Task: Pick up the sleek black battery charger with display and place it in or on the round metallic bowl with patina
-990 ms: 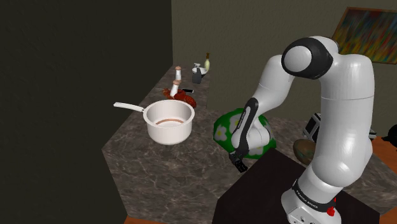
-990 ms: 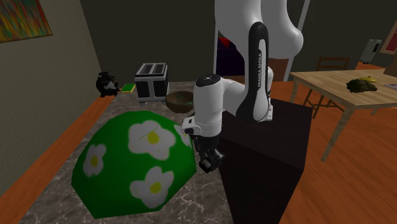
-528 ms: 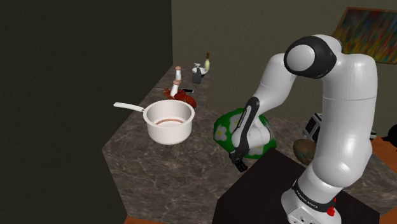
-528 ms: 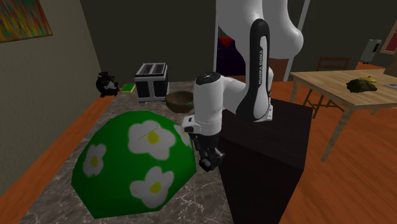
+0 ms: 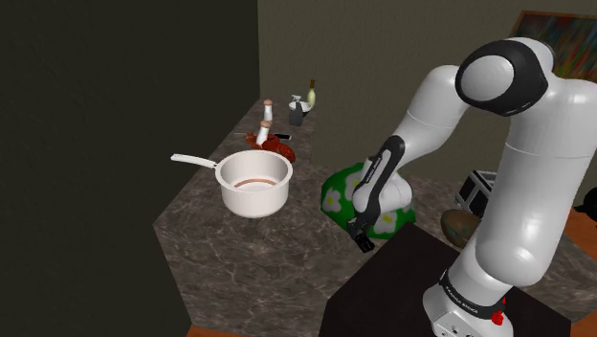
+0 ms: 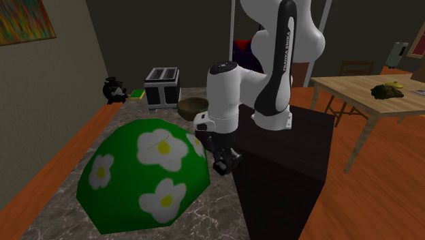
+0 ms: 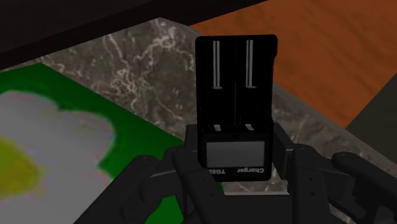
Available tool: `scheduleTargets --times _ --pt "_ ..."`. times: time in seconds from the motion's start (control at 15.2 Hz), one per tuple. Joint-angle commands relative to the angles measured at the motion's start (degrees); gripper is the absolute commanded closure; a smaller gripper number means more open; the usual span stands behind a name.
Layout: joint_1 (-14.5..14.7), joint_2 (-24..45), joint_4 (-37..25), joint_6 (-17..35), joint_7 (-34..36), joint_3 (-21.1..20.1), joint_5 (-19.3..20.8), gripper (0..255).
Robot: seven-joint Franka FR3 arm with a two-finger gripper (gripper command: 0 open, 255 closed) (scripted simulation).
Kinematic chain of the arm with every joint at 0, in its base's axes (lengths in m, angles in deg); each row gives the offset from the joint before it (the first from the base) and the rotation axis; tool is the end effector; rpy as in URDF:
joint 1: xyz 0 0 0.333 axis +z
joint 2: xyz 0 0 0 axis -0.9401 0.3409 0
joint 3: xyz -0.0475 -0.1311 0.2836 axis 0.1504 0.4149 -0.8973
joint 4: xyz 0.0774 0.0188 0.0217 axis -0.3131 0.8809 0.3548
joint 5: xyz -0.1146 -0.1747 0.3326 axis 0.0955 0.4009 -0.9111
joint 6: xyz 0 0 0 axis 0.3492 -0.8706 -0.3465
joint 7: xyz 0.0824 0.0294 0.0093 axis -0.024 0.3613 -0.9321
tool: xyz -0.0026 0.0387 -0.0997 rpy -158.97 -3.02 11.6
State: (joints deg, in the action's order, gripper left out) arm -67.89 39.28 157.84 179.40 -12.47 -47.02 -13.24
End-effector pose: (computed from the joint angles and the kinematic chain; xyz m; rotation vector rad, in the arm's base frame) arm 0.3512 -0.0497 0.1388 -3.1032 0.4244 0.0509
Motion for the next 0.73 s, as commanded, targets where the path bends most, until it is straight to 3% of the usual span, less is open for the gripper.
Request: scheduleTargets --times 0.0,0.33,0.66 --pt "1.9 -2.5 0.7 -1.9 1.5 2.4 2.0 255" --pt "4.8 -8.8 2.0 -6.7 6.7 7.2 9.1 255" --pt "4.7 -15.0 2.6 -12.0 11.2 8.7 15.4 255"
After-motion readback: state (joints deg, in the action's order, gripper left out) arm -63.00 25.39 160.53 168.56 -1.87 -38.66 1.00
